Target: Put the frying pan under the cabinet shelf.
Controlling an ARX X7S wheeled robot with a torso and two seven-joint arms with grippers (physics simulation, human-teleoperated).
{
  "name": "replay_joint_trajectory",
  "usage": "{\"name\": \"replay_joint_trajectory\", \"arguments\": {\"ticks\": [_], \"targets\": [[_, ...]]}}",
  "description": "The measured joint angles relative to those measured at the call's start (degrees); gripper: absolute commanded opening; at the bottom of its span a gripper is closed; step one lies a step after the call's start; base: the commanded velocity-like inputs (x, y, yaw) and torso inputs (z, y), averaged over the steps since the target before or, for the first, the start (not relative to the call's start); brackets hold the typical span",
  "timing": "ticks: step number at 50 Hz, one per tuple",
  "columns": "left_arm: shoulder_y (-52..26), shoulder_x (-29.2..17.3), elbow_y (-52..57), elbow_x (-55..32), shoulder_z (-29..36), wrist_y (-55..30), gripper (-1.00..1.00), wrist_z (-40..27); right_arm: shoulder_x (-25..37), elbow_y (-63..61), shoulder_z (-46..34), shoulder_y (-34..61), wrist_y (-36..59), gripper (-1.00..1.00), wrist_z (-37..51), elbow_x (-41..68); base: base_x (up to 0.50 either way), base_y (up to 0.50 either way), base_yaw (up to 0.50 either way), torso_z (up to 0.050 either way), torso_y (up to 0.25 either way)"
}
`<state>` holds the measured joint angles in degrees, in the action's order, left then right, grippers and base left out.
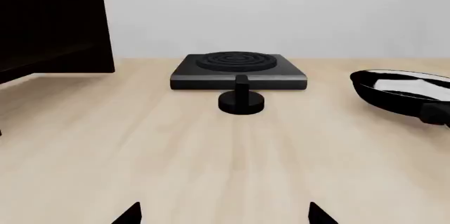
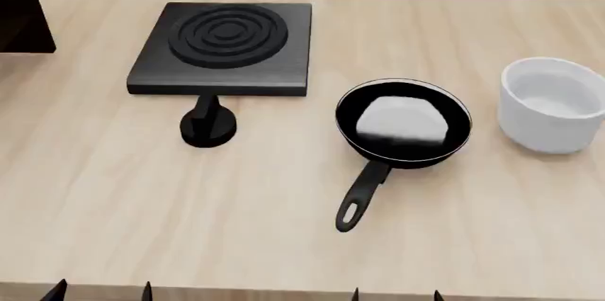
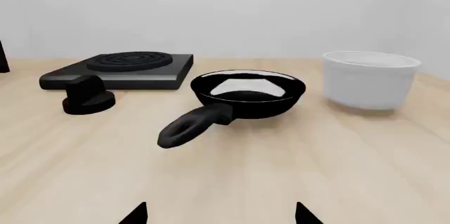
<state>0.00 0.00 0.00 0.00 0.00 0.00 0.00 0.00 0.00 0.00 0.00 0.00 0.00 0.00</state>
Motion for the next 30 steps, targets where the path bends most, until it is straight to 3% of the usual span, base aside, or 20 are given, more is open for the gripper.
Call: {"name": "replay_joint_trajectory", "arguments": {"ticks": [30], "targets": [[3.26,-3.7,7.48,-1.24,4.77,-3.08,1.0,-3.26,3.55,-5.03,-5.22,-1.95,2.67,1.0,3.53,0.13,0.0,0.0,0.0,0.048,0.054]]}}
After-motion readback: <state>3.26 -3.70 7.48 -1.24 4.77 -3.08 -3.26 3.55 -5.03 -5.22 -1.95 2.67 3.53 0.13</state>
